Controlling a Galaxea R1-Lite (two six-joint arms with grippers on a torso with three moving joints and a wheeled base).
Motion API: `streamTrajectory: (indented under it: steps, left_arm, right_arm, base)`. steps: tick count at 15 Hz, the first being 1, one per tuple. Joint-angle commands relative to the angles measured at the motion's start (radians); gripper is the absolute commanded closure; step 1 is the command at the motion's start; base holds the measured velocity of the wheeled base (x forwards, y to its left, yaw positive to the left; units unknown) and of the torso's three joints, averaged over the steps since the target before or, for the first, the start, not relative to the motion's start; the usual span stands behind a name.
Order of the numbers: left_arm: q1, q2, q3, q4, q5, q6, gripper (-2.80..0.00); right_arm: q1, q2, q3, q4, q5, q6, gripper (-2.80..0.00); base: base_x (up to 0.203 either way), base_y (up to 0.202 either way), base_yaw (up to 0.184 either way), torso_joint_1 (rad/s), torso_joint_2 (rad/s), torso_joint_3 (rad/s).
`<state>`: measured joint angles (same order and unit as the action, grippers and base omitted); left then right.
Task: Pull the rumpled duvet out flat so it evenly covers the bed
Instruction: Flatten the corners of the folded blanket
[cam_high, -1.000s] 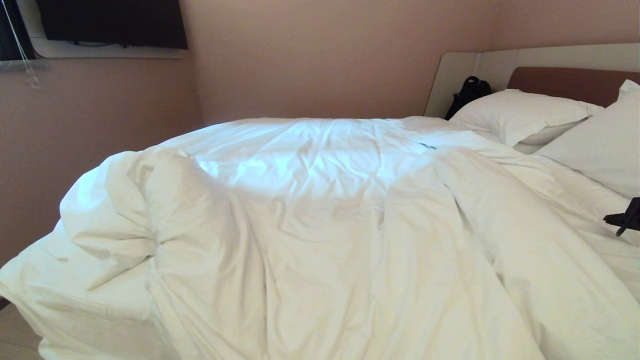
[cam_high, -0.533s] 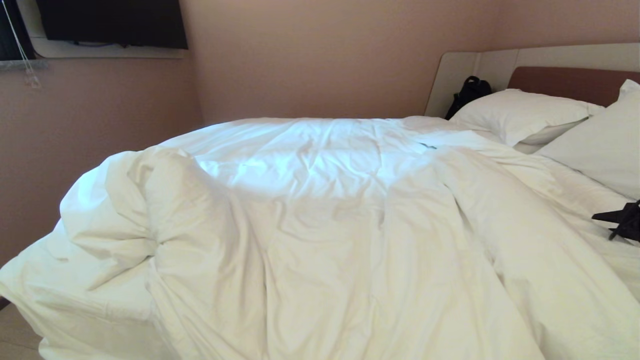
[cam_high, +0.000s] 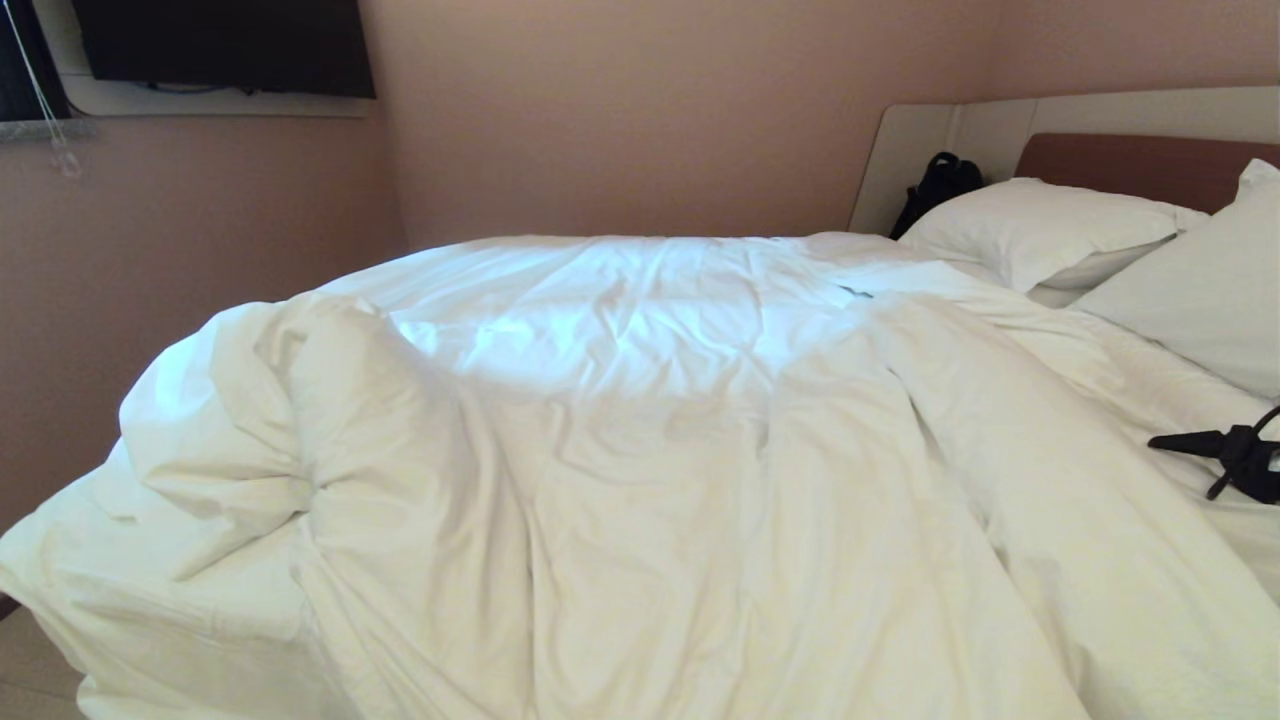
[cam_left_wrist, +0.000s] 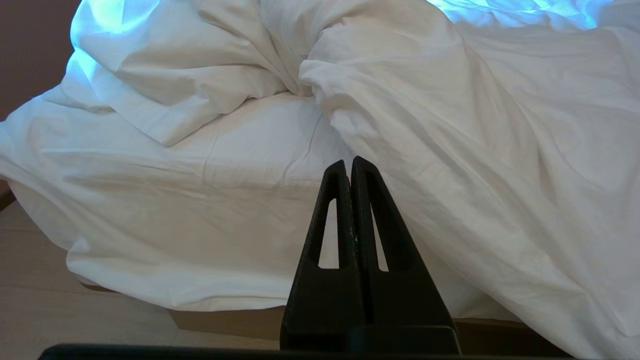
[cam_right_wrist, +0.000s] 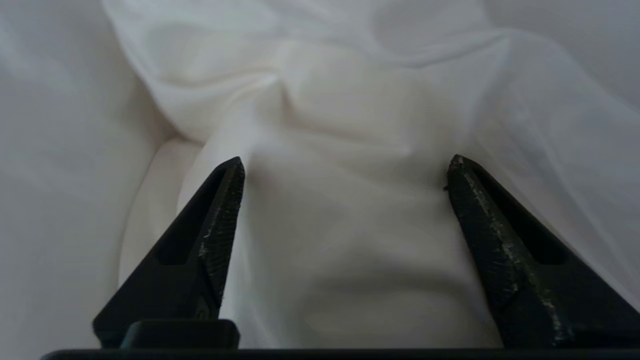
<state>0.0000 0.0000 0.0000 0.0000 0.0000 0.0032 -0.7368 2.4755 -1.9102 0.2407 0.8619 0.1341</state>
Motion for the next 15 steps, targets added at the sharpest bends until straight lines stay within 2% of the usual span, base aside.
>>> streamTrajectory:
  steps: [1, 4, 7, 9, 11, 15]
  left_arm:
    - [0.000, 0.000, 0.000, 0.000, 0.000, 0.000, 0.00]
    - [0.000, 0.000, 0.000, 0.000, 0.000, 0.000, 0.00]
    - [0.000, 0.000, 0.000, 0.000, 0.000, 0.000, 0.00]
    - [0.000, 0.000, 0.000, 0.000, 0.000, 0.000, 0.00]
    - [0.000, 0.000, 0.000, 0.000, 0.000, 0.001, 0.00]
    - [0.000, 0.000, 0.000, 0.000, 0.000, 0.000, 0.00]
  right_arm:
    - [0.006, 0.001, -0.001, 0.139, 0.058, -0.148, -2.80]
    - [0.024, 0.002, -0.001, 0.234, 0.058, -0.239, -2.80]
    - [0.030, 0.000, -0.001, 0.294, 0.060, -0.284, -2.80]
    - [0.028, -0.003, 0.000, 0.325, 0.075, -0.301, -2.80]
    - [0.028, -0.010, 0.000, 0.354, 0.123, -0.318, -2.80]
    - [0.028, -0.012, -0.001, 0.391, 0.132, -0.332, -2.80]
  base:
    - [0.000, 0.000, 0.000, 0.000, 0.00, 0.000]
    - [0.000, 0.000, 0.000, 0.000, 0.00, 0.000]
    - [0.000, 0.000, 0.000, 0.000, 0.00, 0.000]
    - [0.000, 0.000, 0.000, 0.000, 0.00, 0.000]
    - [0.000, 0.000, 0.000, 0.000, 0.00, 0.000]
    - [0.000, 0.000, 0.000, 0.000, 0.00, 0.000]
